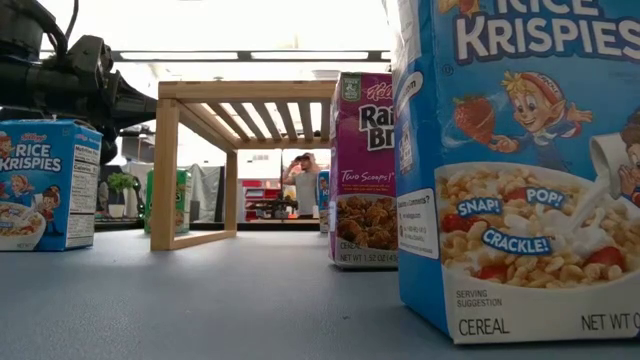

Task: Stack cereal on shelf
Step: Put the top pink cereal box on the shelf

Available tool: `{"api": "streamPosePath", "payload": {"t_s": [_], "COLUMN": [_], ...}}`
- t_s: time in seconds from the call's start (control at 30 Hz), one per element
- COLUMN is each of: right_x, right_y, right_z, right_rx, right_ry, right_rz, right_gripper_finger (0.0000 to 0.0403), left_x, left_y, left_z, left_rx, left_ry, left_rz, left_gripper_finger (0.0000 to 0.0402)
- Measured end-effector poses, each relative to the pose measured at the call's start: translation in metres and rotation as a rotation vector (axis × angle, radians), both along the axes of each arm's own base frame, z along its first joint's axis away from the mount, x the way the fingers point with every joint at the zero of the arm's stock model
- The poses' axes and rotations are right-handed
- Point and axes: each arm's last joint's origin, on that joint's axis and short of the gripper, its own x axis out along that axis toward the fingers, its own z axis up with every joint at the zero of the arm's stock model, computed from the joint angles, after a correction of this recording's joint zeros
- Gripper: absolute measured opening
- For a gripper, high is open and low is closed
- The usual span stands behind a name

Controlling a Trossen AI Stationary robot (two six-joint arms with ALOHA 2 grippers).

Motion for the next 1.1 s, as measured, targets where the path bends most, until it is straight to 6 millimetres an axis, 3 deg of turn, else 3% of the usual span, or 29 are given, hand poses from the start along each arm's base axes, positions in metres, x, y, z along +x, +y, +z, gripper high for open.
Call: {"api": "streamPosePath", "payload": {"t_s": [0.33, 1.1], "right_x": [0.019, 0.026], "right_y": [0.001, 0.005], "right_z": [-0.008, -0.018], "right_rx": [0.003, 0.033], "right_ry": [0.036, 0.066], "right_rz": [0.077, 0.087], "right_gripper_finger": [0.0135, 0.0138], "left_x": [0.000, 0.000], "left_y": [0.000, 0.000], "left_z": [0.000, 0.000], "left_rx": [0.000, 0.000], "left_ry": [0.000, 0.000], "left_rz": [0.000, 0.000], "left_gripper_finger": [0.0000, 0.0000]}}
